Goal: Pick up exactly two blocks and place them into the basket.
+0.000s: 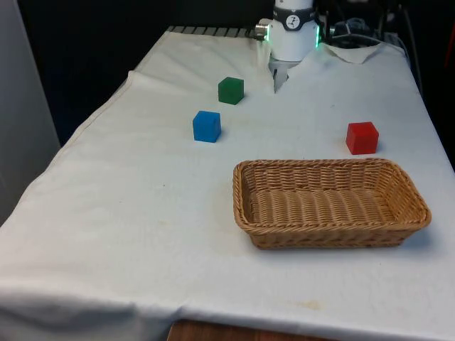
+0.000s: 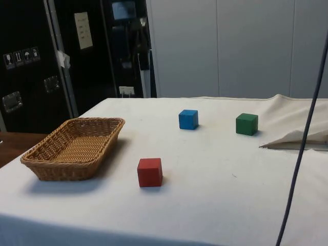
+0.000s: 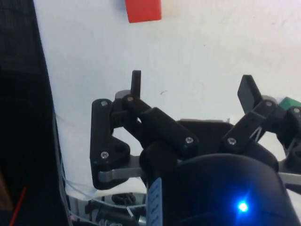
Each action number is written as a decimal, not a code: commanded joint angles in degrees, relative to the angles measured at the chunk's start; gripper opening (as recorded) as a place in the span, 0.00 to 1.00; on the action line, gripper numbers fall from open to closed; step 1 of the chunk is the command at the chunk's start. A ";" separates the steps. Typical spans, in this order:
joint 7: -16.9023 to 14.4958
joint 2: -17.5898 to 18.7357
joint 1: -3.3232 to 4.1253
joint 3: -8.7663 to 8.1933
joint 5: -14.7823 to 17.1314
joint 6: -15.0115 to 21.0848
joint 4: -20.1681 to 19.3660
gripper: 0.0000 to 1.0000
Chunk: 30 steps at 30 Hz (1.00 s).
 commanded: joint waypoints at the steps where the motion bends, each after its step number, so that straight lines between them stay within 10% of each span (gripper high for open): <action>1: 0.92 -0.23 0.29 0.40 -0.17 1.72 -1.15 1.00; 19: 5.79 4.64 0.23 6.42 -0.17 13.01 -6.19 1.00; 30: 5.04 8.19 -0.06 7.05 -0.06 17.19 -6.76 1.00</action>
